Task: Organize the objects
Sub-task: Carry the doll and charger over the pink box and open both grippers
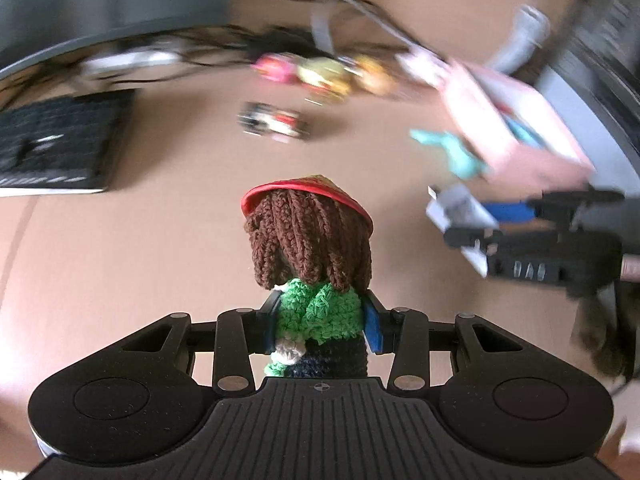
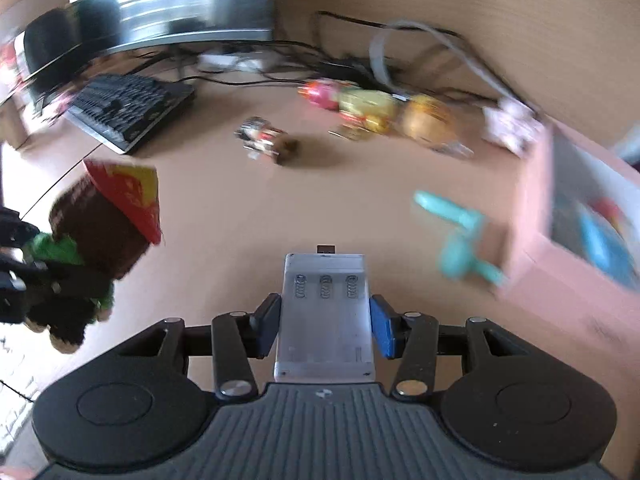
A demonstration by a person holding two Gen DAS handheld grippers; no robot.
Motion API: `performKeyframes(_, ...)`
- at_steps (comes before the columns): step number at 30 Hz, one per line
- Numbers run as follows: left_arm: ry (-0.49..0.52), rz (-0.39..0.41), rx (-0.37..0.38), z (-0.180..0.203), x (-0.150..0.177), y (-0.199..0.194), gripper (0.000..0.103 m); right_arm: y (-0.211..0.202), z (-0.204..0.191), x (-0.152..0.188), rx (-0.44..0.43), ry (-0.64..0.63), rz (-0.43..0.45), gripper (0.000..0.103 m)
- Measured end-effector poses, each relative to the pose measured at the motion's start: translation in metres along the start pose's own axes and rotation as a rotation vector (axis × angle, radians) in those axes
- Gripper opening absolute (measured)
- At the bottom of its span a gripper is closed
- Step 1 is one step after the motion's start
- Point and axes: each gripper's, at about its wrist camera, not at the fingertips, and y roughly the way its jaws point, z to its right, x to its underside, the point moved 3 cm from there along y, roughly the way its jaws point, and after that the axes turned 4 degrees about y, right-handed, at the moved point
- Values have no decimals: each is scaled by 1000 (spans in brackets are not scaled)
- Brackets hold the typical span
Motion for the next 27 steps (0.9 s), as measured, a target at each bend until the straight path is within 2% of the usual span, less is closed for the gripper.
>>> performKeyframes(2, 68, -28, 79, 12, 0, 6, 44, -16, 11, 10, 57, 55, -1, 47)
performKeyframes(4, 108, -24, 162, 24, -9, 8, 44, -39, 25, 21, 119, 134, -6, 47)
performKeyframes(7, 193, 54, 275, 49, -45, 6, 44, -75, 44, 34, 207, 220, 12, 47)
performKeyframes(10, 280, 137, 333, 83, -90, 13, 44, -114, 62, 46, 277, 297, 65, 47)
performKeyframes(13, 297, 196, 355, 120, -140, 37, 44, -138, 78, 58, 367, 370, 107, 47)
performKeyframes(15, 280, 212, 375, 141, -163, 57, 45, -146, 88, 65, 365, 439, 112, 47)
performKeyframes(17, 241, 230, 395, 159, -183, 81, 45, -152, 93, 69, 387, 449, 127, 47)
performKeyframes(19, 218, 245, 375, 174, -199, 107, 43, -157, 96, 72, 409, 461, 147, 47)
performKeyframes(24, 201, 203, 290, 190, -209, 137, 43, -163, 107, 75, 431, 494, 185, 47)
performKeyframes(27, 162, 253, 285, 180, -206, 120, 42, -161, 114, 69, 444, 481, 206, 47)
